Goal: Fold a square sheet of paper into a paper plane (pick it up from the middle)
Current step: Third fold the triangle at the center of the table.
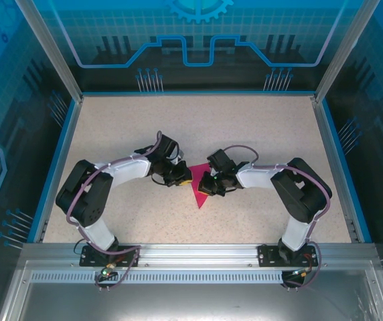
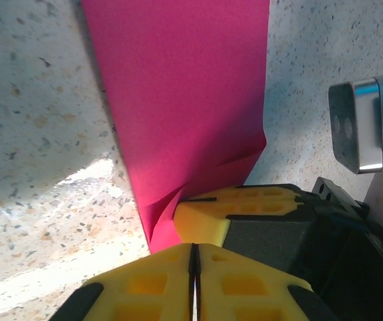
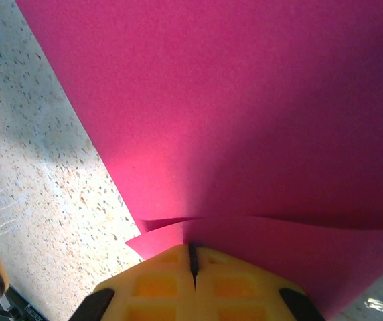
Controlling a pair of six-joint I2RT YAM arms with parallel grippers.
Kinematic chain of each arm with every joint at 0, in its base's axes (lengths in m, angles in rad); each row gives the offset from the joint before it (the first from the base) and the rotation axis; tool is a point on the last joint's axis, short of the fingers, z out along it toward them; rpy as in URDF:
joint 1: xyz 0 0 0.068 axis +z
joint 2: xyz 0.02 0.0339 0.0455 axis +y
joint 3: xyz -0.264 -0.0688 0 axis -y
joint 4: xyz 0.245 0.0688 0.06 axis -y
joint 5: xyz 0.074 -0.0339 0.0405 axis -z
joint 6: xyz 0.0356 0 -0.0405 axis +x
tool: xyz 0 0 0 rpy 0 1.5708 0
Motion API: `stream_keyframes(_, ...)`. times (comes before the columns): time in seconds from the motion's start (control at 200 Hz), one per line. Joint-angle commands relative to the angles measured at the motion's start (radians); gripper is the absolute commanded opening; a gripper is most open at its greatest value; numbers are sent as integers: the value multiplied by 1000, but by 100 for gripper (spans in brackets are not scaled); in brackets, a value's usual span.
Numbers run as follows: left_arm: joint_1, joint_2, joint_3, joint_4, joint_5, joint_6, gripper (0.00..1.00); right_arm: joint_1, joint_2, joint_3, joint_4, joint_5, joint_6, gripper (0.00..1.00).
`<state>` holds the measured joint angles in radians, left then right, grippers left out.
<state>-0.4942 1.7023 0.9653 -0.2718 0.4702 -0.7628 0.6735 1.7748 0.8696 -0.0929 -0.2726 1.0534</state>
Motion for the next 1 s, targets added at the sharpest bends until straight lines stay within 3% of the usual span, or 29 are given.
stream_keyframes(0.0, -25, 4, -5, 6, 34, -17, 8, 11, 42, -40, -131, 42, -10, 1)
stream_keyframes(0.125, -46, 27, 0, 9, 37, -17, 0, 11, 44, -38, -134, 45, -9, 0)
stream_keyframes(0.56, -71, 114, 35, 11, 14, -20, 0, 11, 44, -39, -137, 42, -8, 0)
stream_keyframes(0.995, -83, 160, 47, -39, -111, 8, 0, 7, 21, -52, -100, 24, -14, 0)
